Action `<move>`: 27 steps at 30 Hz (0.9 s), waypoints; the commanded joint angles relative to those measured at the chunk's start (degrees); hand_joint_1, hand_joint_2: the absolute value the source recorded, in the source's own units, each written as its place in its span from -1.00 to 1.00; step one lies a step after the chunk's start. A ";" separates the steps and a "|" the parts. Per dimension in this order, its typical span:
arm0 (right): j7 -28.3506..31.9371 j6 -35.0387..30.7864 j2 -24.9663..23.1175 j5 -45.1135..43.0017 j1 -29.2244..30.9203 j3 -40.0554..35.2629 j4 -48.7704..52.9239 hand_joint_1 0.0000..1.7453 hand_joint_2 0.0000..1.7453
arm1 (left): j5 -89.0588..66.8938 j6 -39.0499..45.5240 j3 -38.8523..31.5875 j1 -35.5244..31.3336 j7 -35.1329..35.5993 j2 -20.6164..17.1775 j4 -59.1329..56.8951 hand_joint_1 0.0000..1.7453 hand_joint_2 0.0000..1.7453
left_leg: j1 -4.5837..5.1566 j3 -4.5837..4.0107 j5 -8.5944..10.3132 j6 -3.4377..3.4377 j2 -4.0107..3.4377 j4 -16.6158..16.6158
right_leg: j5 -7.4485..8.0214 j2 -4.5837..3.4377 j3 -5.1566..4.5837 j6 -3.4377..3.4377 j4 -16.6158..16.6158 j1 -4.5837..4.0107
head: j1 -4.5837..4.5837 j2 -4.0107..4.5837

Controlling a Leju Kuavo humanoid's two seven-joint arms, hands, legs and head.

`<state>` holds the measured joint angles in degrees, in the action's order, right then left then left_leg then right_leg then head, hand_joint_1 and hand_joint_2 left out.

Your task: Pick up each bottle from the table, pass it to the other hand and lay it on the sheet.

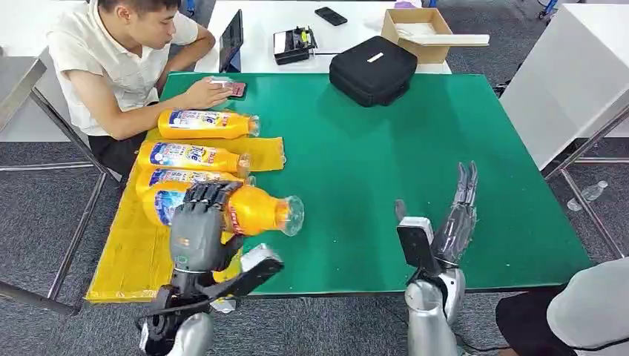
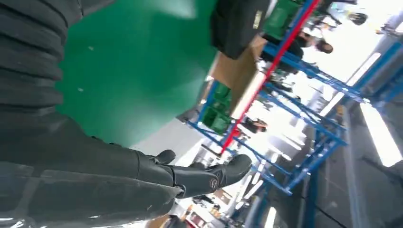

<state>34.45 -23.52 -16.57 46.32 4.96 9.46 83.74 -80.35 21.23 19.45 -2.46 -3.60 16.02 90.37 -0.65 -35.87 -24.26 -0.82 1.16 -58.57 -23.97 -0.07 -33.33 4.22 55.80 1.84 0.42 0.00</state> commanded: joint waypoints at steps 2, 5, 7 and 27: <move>-0.18 0.81 -0.70 0.22 0.24 1.54 3.02 -1.00 1.00 | -6.87 0.90 -2.00 -3.63 3.14 -2.75 -8.43 1.00 1.00 | -0.01 0.14 -0.01 0.02 0.02 0.06 | -0.04 0.08 0.14 -0.16 -0.03 -0.04 | 0.00 0.00; 0.00 0.48 -0.56 0.35 0.25 1.55 2.79 -1.00 1.00 | -9.65 -0.16 -1.62 -3.72 4.53 -3.23 -8.03 1.00 1.00 | -0.02 0.17 -0.04 0.01 -0.04 0.05 | -0.05 0.02 0.17 -0.17 -0.04 -0.05 | 0.00 0.00; 0.37 0.73 -0.55 0.00 0.15 1.77 2.59 -1.00 1.00 | -9.65 -1.65 1.50 -5.01 9.47 -6.13 -8.95 1.00 1.00 | -0.03 0.22 -0.04 0.02 -0.05 0.06 | -0.06 0.03 0.22 -0.21 -0.05 -0.06 | 0.00 0.00; 2.81 6.70 -1.55 -3.24 0.24 1.72 0.33 -1.00 1.00 | -9.65 -14.51 5.15 -10.24 15.58 -6.80 -22.76 0.78 1.00 | -0.05 0.17 -0.02 0.02 -0.07 0.04 | -0.03 0.00 0.18 -0.21 -0.04 -0.08 | -0.02 0.00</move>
<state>37.00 -18.16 -18.25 43.71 3.63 10.67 86.97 -89.40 8.98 25.57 -8.47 11.23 9.14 76.40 -0.66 -35.89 -24.26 -0.82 1.17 -58.57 -23.98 -0.07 -33.34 4.22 55.81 1.83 0.39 0.00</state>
